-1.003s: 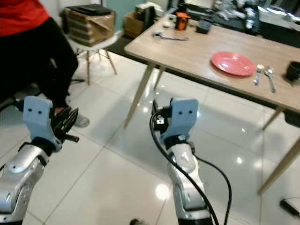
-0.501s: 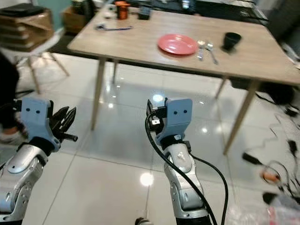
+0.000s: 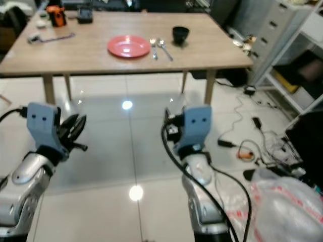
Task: Setting the table
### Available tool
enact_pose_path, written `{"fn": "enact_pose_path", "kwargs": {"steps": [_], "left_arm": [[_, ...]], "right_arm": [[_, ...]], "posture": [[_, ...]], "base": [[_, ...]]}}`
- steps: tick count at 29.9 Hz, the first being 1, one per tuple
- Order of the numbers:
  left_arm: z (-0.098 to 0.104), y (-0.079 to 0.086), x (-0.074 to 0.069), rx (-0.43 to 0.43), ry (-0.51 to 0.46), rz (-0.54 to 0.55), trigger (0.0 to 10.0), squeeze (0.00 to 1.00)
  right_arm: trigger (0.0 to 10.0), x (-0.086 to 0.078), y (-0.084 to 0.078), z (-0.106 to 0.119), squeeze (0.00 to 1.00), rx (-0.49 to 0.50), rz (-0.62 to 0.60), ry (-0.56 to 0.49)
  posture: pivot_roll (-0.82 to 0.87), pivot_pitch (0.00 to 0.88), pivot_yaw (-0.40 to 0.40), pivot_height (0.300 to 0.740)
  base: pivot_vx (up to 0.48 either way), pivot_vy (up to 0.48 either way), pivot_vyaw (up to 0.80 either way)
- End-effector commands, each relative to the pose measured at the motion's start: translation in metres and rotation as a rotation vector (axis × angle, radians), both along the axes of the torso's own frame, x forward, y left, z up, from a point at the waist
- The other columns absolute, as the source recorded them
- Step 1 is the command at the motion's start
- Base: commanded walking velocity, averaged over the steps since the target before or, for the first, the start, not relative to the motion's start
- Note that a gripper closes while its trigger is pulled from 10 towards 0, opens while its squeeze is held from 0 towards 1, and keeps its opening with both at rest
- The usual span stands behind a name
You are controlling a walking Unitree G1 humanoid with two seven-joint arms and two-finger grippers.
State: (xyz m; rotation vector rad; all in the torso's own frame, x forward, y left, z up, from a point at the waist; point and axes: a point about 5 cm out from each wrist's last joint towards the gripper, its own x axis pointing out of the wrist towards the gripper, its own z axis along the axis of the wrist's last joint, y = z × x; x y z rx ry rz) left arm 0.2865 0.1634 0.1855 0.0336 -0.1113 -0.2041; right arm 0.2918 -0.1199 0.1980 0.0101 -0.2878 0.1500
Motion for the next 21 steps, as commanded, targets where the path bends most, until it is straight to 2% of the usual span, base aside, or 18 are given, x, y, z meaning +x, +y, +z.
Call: {"fn": "enact_pose_path", "kwargs": {"steps": [1,4,11,21], "left_arm": [[-0.003,0.002,-0.001,0.000,0.014,0.010,10.0,0.00],[-0.003,0.004,0.001,0.009,0.001,0.042,10.0,0.00],[-0.004,0.004,0.003,0.019,0.002,0.074,10.0,0.00],[-0.004,0.005,0.003,0.029,0.003,0.089,10.0,0.00]], "right_arm": [[10.0,-0.001,0.000,-0.005,0.00,-0.003,0.001,0.019],[10.0,0.000,0.001,-0.005,0.00,-0.012,0.004,0.017],[10.0,-0.003,0.009,-0.010,0.00,-0.020,0.052,0.034],[10.0,-0.003,0.013,-0.011,0.00,-0.018,0.070,0.035]], "posture": [[-0.02,0.040,0.047,0.740],[-0.02,0.039,0.048,0.740],[-0.01,0.046,0.052,0.740],[0.00,0.054,0.055,0.740]], "base": [[0.000,0.000,-0.80],[0.121,0.000,-0.27],[0.480,0.000,0.00],[0.480,0.000,0.00]]}}
